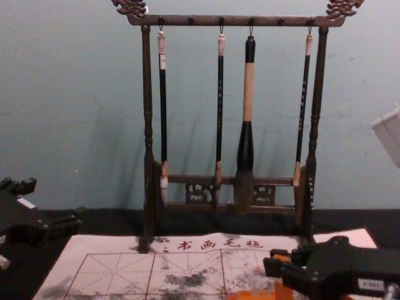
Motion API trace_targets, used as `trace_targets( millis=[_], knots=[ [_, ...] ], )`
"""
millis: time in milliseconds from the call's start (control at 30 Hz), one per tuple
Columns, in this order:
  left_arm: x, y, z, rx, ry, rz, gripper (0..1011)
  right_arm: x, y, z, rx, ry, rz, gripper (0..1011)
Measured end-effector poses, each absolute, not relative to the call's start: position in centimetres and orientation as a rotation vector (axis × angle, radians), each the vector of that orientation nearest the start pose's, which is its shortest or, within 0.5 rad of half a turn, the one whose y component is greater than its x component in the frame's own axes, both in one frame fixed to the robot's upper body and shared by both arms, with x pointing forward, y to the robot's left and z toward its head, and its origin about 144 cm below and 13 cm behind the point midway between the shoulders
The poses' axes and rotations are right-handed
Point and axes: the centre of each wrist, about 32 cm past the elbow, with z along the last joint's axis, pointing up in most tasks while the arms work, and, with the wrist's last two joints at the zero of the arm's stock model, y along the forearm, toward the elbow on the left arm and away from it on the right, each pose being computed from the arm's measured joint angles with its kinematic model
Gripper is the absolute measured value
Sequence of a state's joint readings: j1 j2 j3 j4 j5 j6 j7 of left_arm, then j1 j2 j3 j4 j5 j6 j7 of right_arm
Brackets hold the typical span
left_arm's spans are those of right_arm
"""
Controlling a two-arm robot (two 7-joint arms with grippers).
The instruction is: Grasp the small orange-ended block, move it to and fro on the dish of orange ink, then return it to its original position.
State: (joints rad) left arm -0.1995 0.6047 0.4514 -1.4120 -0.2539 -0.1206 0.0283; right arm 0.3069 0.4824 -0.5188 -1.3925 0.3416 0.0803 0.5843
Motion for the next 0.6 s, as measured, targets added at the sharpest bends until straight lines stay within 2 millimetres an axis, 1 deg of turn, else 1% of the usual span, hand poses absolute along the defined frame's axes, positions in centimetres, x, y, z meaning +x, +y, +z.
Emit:
trace_targets(
  millis=[300,600],
  knots=[
    [48.9,31.0,114.0,0.304,-0.285,1.248,1001,51.0,-24.4,115.4,-0.286,0.007,-0.581,87],
    [48.9,31.0,114.0,0.304,-0.285,1.248,1001,51.5,-23.2,115.1,-0.287,0.003,-0.555,87]
  ],
)
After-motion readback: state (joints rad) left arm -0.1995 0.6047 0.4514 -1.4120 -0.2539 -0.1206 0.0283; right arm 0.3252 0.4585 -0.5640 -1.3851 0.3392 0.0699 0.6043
